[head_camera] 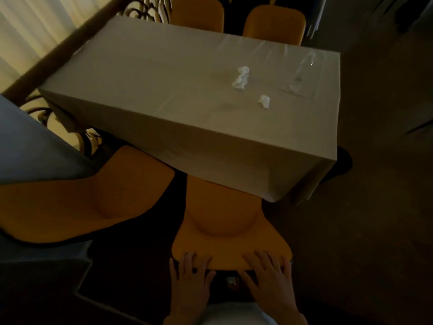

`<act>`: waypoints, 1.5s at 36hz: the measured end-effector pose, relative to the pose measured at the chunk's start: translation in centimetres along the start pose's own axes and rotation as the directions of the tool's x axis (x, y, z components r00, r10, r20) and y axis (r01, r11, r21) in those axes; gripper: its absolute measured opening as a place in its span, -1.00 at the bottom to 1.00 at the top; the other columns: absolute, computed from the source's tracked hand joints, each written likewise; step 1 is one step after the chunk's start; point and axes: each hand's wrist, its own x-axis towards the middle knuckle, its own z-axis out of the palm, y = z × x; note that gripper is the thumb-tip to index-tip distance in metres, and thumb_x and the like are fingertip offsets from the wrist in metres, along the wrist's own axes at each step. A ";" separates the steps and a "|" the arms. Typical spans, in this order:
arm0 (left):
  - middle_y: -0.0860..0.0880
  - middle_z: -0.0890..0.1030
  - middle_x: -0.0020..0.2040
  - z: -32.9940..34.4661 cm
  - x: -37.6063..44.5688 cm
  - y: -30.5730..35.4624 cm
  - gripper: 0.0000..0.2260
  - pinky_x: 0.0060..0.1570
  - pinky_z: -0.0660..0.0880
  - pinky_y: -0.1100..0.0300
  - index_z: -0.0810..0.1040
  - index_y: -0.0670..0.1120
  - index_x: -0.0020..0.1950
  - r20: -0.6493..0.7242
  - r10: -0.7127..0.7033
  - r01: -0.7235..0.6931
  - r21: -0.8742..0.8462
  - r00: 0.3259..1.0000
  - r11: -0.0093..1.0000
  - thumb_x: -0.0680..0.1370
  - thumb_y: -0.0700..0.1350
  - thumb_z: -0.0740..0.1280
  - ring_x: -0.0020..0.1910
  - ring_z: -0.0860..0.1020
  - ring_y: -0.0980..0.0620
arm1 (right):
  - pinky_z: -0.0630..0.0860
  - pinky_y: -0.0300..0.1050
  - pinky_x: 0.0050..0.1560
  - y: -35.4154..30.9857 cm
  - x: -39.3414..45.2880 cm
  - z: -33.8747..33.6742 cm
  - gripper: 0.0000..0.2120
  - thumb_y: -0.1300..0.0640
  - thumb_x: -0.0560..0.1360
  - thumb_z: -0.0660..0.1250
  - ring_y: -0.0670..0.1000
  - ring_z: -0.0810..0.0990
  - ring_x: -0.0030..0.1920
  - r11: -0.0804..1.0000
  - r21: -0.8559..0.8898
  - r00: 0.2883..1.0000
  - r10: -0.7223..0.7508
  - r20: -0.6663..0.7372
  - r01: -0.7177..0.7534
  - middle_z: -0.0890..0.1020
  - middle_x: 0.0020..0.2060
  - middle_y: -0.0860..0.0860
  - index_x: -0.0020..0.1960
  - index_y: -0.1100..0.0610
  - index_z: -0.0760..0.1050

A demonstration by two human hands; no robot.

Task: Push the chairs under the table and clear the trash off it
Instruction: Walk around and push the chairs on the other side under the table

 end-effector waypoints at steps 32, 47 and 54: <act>-0.16 0.06 0.44 -10.6 17.3 -1.0 -0.38 0.33 -0.40 -0.42 0.11 0.18 0.47 0.257 0.269 -0.267 -0.042 0.928 0.963 0.50 0.36 -0.29 0.50 -0.06 -0.20 | 0.00 0.32 0.43 -4.4 12.5 -6.3 -0.41 -0.47 0.50 -0.24 0.02 0.32 0.40 0.992 0.026 0.990 0.128 -0.066 -0.127 0.39 0.36 -0.14 0.41 -0.33 0.21; -0.18 0.03 0.45 -15.8 27.3 -1.1 -0.53 0.32 -0.40 -0.42 0.17 0.12 0.43 0.274 0.342 -0.339 -0.061 0.899 0.939 0.60 0.30 -0.09 0.50 -0.12 -0.24 | -0.10 0.31 0.49 -7.2 20.2 -10.4 -0.38 -0.46 0.48 -0.25 0.01 0.22 0.46 0.970 0.085 0.969 0.235 -0.077 -0.228 0.34 0.40 -0.13 0.44 -0.31 0.19; -0.20 0.08 0.45 -17.2 30.7 -1.1 -0.52 0.34 -0.38 -0.41 0.21 0.11 0.42 0.250 0.342 -0.344 -0.038 0.906 0.938 0.60 0.30 -0.09 0.49 -0.08 -0.23 | -0.14 0.33 0.48 -7.9 23.0 -11.8 -0.39 -0.44 0.48 -0.22 0.06 0.16 0.48 0.960 0.129 0.966 0.255 -0.046 -0.248 0.29 0.42 -0.08 0.45 -0.30 0.16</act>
